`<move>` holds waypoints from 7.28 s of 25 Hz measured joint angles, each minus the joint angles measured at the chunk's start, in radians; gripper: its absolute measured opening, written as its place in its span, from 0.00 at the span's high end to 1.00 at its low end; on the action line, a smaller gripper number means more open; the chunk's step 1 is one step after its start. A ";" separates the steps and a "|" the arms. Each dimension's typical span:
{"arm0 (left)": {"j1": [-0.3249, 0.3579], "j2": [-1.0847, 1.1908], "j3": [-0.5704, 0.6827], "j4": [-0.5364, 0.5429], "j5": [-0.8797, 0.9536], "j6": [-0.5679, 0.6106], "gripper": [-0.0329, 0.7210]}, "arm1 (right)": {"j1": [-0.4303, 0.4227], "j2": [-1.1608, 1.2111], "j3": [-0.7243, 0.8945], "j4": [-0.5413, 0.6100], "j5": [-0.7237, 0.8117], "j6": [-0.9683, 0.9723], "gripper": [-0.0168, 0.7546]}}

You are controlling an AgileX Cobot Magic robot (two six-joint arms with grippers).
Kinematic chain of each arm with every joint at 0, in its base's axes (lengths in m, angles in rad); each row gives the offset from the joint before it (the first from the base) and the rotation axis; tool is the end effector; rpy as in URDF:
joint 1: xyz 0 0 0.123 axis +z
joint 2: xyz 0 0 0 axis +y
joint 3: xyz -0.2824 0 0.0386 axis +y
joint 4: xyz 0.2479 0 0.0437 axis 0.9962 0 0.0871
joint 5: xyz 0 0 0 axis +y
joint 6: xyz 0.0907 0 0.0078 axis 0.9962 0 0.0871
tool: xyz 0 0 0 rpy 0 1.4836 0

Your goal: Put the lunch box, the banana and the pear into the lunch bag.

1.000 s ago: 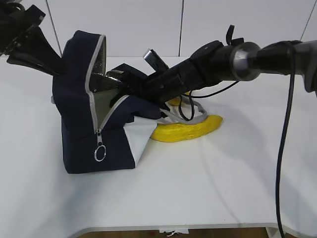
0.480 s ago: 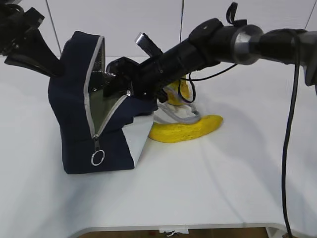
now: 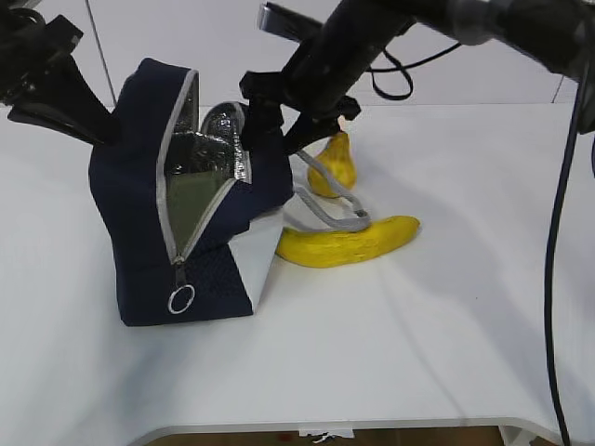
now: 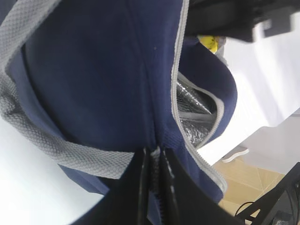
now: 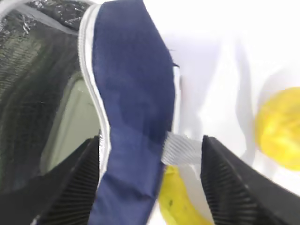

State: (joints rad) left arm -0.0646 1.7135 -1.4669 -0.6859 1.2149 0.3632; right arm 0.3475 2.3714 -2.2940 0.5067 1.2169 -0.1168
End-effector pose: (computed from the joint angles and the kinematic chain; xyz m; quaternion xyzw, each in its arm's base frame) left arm 0.3459 -0.0766 0.3087 0.1152 0.9341 -0.3078 0.1397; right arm 0.4675 0.2134 0.2419 -0.1773 0.9364 0.2655 0.1455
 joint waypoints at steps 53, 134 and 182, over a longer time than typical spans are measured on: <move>0.000 0.000 -0.006 0.096 0.000 0.000 0.94 | 0.000 -0.297 0.470 -0.420 0.006 -1.043 0.30; 0.000 0.000 -0.006 0.131 0.000 0.000 0.94 | 0.029 -0.106 0.470 -0.336 -0.036 -1.168 0.53; 0.000 0.000 -0.006 0.131 0.000 0.000 0.94 | 0.029 -0.488 0.431 -0.749 0.024 -0.448 0.61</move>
State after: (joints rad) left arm -0.0646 1.7135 -1.4727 -0.5546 1.2149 0.3632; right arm 0.3764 1.8835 -1.8626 -0.2418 1.2410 -0.5647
